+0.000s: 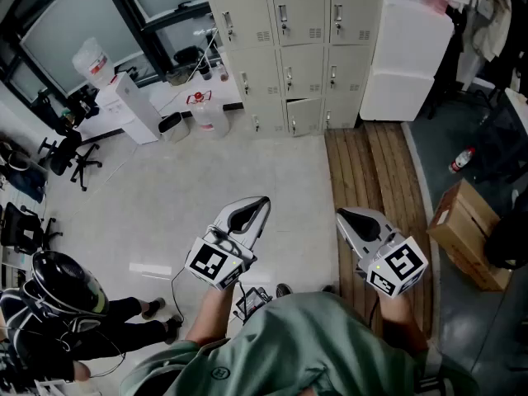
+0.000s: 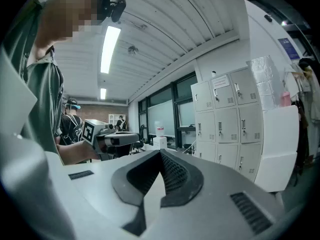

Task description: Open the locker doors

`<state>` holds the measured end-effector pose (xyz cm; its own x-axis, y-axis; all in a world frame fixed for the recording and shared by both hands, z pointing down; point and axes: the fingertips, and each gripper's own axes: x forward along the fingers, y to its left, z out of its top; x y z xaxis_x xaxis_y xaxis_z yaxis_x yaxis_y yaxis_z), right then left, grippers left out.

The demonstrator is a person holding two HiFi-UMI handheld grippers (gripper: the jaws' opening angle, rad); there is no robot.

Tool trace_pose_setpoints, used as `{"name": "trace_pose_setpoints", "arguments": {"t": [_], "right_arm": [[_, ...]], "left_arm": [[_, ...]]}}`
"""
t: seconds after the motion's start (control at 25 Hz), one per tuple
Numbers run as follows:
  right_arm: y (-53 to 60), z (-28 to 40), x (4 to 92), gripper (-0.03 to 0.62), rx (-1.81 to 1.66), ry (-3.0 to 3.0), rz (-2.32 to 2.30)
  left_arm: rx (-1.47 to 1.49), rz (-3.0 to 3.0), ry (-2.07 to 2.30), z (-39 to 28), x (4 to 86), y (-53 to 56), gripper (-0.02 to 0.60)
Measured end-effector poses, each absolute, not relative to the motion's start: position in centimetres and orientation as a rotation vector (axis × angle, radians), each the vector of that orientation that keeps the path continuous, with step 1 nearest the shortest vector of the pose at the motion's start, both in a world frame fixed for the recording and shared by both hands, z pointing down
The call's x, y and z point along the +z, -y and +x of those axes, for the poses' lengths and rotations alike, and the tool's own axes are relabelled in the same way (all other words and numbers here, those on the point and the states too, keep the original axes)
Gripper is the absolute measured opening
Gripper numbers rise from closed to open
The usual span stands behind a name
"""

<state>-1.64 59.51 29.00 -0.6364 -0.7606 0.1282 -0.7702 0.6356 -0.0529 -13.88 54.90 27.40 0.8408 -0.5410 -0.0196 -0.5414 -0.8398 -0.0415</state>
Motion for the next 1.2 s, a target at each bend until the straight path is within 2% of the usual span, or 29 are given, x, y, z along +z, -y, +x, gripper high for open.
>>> {"name": "trace_pose_setpoints", "arguments": {"t": [0.44,0.88,1.2], "right_arm": [[-58.5,-1.9,28.8,0.005,0.129,2.74,1.305],[-56.9,-5.4,28.8,0.005,0.142,2.76,1.29],[-54.5,-6.0,29.8,0.005,0.194,2.771,1.314]], "left_arm": [[0.026,-2.957,-0.876,-15.4,27.7,-54.0,-0.003],[0.0,-2.964,-0.861,-18.9,28.8,-53.2,-0.003],[0.001,-2.963,-0.771,-18.4,29.4,-51.1,-0.003]]}}
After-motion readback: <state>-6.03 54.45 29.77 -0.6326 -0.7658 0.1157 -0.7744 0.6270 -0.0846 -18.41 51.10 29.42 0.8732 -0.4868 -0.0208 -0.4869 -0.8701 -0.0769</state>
